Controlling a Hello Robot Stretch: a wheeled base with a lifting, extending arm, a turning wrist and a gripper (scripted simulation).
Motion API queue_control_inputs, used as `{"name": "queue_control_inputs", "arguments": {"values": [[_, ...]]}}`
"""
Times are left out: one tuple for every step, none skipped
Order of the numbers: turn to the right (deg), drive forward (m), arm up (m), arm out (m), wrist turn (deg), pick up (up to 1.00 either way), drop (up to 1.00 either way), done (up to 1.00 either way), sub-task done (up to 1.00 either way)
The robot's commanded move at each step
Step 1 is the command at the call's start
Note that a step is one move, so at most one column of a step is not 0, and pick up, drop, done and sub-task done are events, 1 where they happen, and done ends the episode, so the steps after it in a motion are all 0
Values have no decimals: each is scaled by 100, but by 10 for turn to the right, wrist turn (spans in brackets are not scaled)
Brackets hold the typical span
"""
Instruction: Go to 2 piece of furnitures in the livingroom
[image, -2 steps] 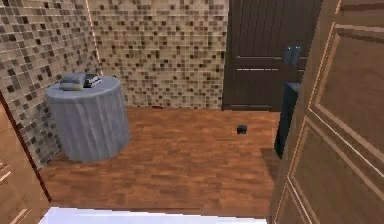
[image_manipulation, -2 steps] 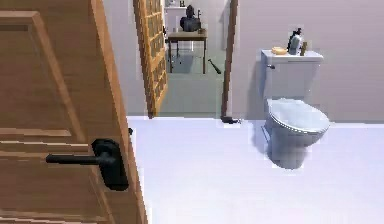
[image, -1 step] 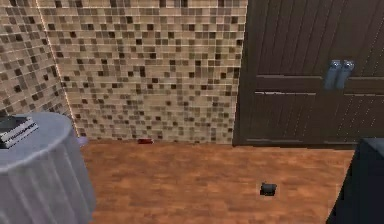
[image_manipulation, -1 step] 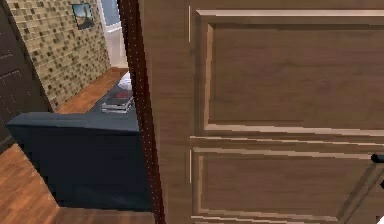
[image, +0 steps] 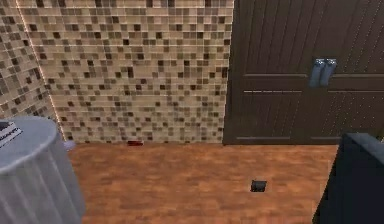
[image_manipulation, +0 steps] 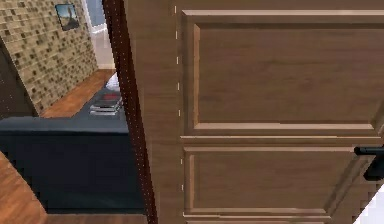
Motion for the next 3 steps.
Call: {"name": "queue_control_inputs", "arguments": {"values": [[0, 20, 0, 0, 0, 0, 0, 0, 0], [450, 0, 0, 0, 0, 0, 0, 0, 0], [330, 0, 0, 0, 0, 0, 0, 0, 0]]}}
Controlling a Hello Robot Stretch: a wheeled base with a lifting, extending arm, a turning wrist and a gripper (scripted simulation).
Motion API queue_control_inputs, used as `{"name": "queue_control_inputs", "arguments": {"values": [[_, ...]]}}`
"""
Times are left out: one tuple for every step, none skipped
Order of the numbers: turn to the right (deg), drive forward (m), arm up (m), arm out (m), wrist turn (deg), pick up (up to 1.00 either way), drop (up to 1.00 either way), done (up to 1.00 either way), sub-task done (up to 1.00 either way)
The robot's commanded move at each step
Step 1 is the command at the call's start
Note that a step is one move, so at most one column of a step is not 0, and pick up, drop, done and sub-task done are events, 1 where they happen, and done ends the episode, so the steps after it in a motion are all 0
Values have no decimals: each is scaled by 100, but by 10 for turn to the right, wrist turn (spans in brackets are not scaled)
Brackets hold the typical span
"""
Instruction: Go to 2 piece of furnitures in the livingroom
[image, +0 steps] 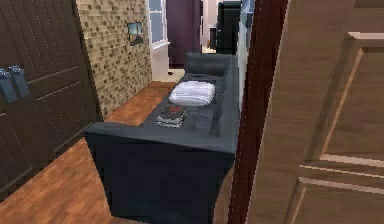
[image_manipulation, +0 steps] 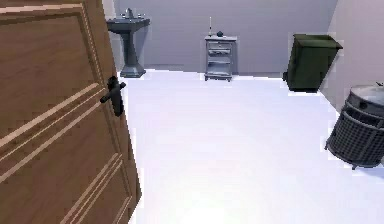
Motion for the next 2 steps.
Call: {"name": "queue_control_inputs", "arguments": {"values": [[0, 0, 0, 0, 0, 0, 0, 0, 100], [-450, 0, 0, 0, 0, 0, 0, 0, 0]]}}
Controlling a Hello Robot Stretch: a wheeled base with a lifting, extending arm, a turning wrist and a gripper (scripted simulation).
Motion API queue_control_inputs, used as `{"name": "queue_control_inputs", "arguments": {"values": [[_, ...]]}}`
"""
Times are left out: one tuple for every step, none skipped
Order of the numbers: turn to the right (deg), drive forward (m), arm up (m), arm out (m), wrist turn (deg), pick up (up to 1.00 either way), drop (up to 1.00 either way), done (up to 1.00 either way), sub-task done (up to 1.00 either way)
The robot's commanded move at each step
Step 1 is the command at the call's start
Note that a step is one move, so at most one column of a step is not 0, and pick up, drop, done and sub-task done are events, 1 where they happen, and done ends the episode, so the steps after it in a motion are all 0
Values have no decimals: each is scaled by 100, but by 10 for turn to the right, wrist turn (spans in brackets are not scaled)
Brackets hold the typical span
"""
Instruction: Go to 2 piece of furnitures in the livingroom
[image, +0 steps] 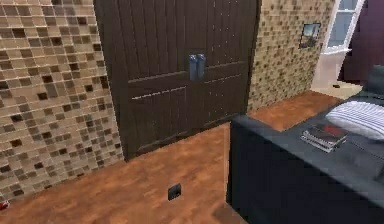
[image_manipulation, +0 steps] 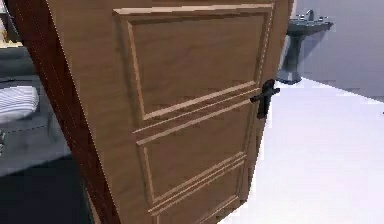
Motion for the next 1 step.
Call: {"name": "queue_control_inputs", "arguments": {"values": [[-450, 0, 0, 0, 0, 0, 0, 0, 0]]}}
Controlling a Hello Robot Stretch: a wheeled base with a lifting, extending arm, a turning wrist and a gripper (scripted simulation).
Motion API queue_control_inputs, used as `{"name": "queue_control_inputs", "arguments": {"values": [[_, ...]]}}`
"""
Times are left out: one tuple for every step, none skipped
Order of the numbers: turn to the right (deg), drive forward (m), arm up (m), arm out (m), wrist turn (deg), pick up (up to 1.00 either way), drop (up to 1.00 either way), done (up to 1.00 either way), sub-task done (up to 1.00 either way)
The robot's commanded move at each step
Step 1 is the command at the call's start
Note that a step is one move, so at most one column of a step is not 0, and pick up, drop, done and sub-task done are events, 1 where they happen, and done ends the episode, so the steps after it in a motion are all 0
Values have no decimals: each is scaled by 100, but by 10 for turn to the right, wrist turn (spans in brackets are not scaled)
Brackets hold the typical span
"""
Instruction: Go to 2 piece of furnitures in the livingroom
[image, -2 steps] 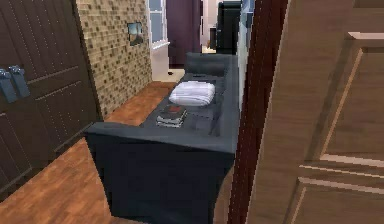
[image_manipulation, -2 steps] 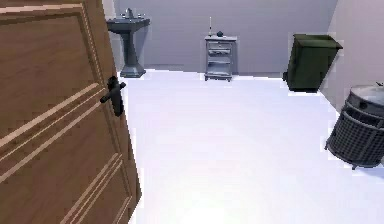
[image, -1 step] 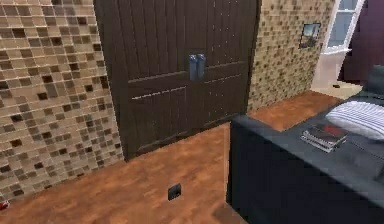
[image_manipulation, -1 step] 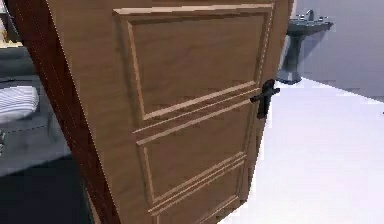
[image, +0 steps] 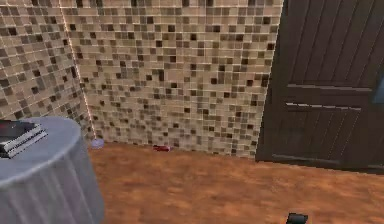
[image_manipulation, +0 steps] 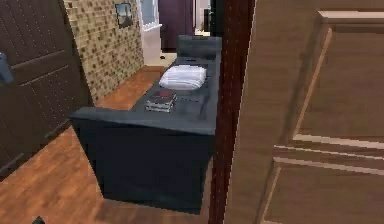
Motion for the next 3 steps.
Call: {"name": "queue_control_inputs", "arguments": {"values": [[-450, 0, 0, 0, 0, 0, 0, 0, 0], [-330, 0, 0, 0, 0, 0, 0, 0, 0], [0, 45, 0, 0, 0, 0, 0, 0, 0]]}}
